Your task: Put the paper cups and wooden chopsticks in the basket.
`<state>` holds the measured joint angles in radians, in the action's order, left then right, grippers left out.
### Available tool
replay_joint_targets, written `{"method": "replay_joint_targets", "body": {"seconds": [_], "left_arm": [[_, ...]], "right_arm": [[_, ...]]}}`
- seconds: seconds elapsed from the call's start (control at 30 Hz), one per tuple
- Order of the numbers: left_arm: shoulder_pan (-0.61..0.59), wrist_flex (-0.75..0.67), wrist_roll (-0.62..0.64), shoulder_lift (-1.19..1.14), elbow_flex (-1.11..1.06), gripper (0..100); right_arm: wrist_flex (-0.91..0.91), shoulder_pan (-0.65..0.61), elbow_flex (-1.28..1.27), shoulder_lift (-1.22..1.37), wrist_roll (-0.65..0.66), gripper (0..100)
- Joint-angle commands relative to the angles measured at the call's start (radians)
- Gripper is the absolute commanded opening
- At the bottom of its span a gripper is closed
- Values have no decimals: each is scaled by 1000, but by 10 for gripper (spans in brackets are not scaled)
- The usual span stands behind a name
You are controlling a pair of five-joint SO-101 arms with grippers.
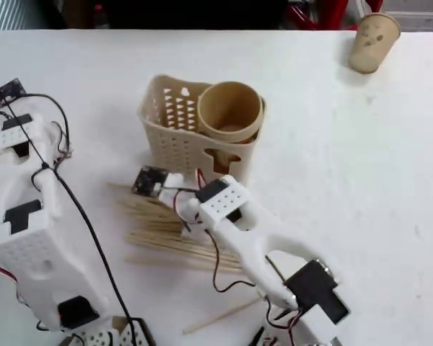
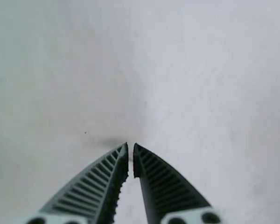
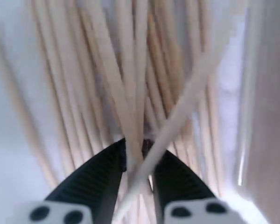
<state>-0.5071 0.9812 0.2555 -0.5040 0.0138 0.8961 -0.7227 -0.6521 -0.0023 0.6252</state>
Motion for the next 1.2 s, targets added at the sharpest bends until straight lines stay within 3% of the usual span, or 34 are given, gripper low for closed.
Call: {"method": "replay_joint_targets", "body": {"seconds": [0.0, 0.3, 0.5, 1.0, 1.17], "left_arm": [[-4, -18, 12, 4, 26, 47], [-4, -18, 12, 4, 26, 47], [-4, -18, 12, 4, 23, 46], [-4, -18, 12, 4, 23, 46], [-4, -18, 12, 4, 23, 46]], "right_arm": [[1, 64, 28, -67, -18, 15], [108, 64, 23, -229, -12, 29], [67, 64, -14, -165, 6, 163], [-8, 58, -14, -28, 34, 137], [-12, -1, -14, 4, 32, 137]]}}
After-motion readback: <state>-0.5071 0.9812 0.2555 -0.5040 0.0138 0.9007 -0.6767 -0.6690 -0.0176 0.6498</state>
